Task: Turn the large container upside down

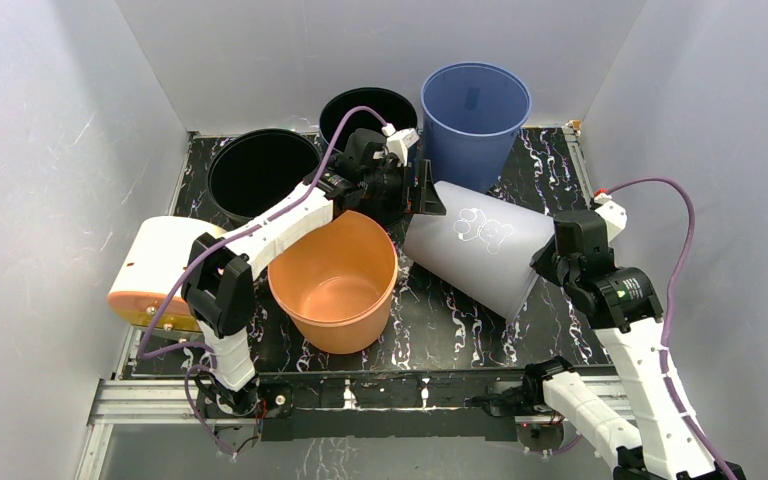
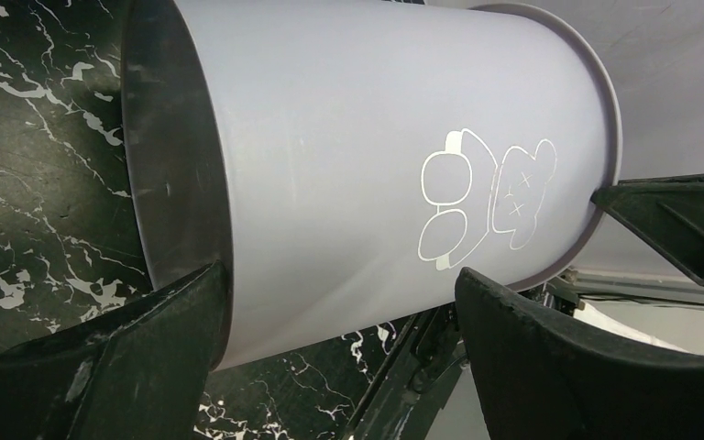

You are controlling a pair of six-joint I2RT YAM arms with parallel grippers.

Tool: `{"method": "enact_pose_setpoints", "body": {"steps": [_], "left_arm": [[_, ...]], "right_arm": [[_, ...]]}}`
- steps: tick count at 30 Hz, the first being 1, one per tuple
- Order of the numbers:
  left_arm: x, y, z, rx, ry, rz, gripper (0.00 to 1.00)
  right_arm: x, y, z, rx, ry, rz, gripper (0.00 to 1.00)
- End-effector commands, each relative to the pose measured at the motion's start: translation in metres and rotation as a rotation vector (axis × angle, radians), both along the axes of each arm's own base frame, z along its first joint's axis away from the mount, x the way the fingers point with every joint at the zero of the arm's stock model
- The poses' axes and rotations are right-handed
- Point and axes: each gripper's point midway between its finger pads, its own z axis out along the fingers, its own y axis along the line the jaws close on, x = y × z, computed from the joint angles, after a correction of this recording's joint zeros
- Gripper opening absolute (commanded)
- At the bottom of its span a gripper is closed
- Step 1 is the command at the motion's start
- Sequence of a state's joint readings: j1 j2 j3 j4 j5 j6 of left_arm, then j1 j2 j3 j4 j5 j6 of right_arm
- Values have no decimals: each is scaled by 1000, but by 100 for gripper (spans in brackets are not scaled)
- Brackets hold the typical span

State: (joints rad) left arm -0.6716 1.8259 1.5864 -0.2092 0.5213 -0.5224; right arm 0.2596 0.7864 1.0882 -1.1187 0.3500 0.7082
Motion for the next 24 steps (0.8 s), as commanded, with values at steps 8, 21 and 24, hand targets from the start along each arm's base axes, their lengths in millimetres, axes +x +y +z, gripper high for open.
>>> {"method": "enact_pose_setpoints", "body": {"steps": [8,21,24], "left_arm": [[-28,-15,83,-209,-47,-97,91],[-32,-22,100,-274,-24,-134,91],[-35,-22,111,-295,-34,-141,91]], "right_arm": [[-15,2,-31,10,103,8,10],[-25,9,-45,77,112,-2,5],[-24,19,-47,136,91,17,5]]}}
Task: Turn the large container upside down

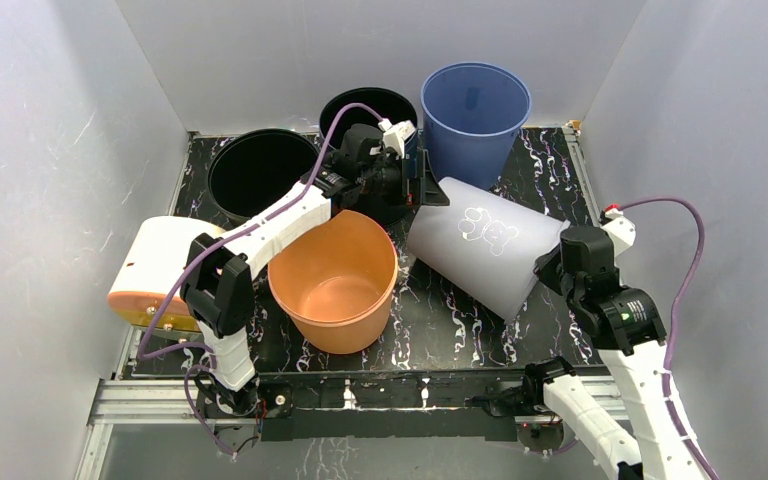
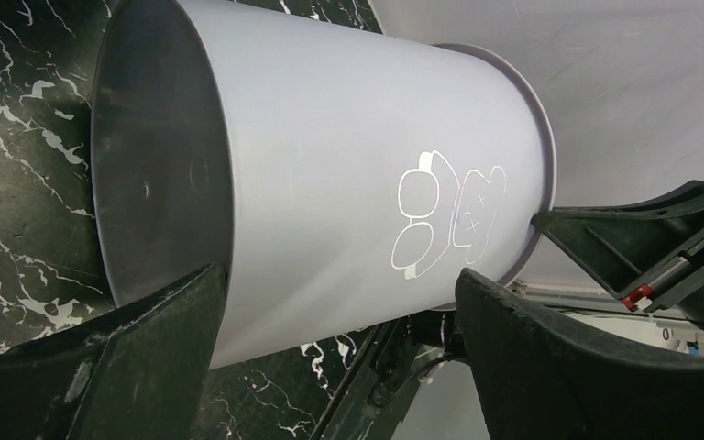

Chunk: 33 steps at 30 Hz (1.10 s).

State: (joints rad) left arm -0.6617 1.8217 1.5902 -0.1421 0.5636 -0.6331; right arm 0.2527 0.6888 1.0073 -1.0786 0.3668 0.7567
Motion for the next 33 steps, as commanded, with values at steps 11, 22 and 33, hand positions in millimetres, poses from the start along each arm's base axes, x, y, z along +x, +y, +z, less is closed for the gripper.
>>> {"method": "enact_pose_setpoints", "body": {"steps": [11,22,33], "left_arm": [[-46,-10,144,-284,-156,-175,92],[-53,-6,184,-338,-227,-185,92],[-51,-14,178,-366,-195,-209,92]], "right_arm": [[-3,57,-44,271,77,146,0],[10,87,-61,474,4,170,0],[-5,79,-110,544,74,24,1]]}}
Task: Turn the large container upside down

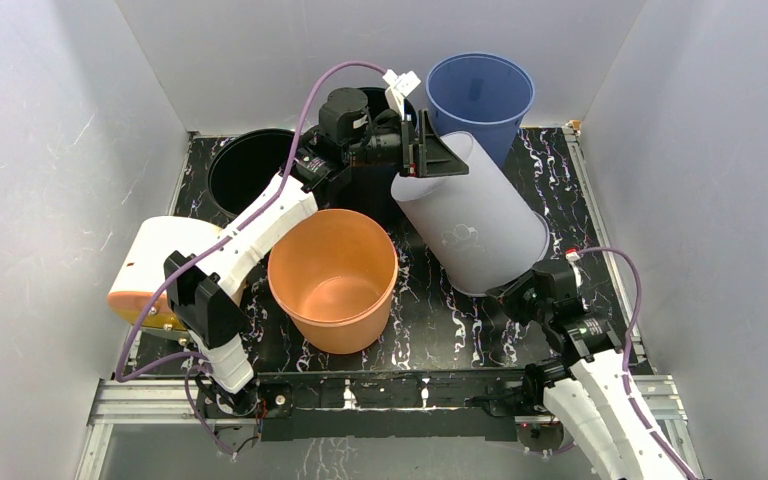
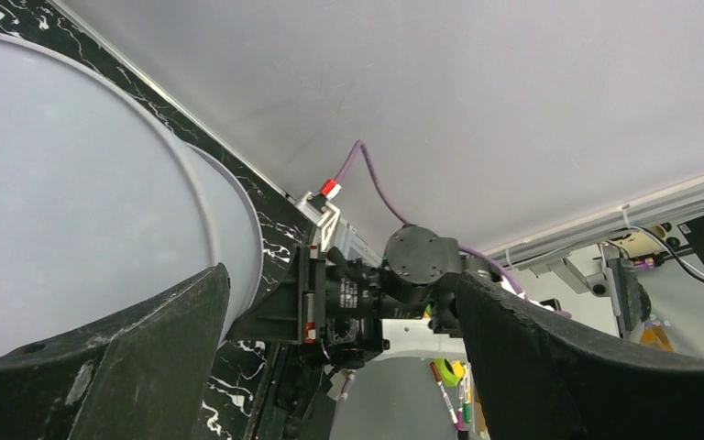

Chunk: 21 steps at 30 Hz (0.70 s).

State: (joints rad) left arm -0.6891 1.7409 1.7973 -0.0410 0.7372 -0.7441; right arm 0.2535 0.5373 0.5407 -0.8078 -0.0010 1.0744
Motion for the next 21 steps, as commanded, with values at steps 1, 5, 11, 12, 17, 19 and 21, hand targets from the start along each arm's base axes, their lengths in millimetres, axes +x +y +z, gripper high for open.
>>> {"method": "enact_pose_setpoints", "body": {"steps": [1,5,11,12,17,19,21], "left_arm": [[-11,2,24,-61,-33,-48,92],[-12,-1,28,-85,-29,-65,92],[-14,-2,34,-91,-31,-80,92],[-14,-1,31,-74,-20,-74,92],[-14,0,14,-35,10,-71,92],[-12,-3,6,-27,24,-82,93],[-8,-19,-14,-22,74,-116,92]], "right_arm": [[5,6,-9,87,-11,-54,1],[1,4,-22,107,16,-98,0],[-3,-14,-33,44,61,-186,10],[-2,-16,-34,32,68,-197,14],[1,-5,-47,117,105,-223,11],[0,-4,-50,146,115,-245,12],[-1,-5,-48,183,108,-283,14]]}}
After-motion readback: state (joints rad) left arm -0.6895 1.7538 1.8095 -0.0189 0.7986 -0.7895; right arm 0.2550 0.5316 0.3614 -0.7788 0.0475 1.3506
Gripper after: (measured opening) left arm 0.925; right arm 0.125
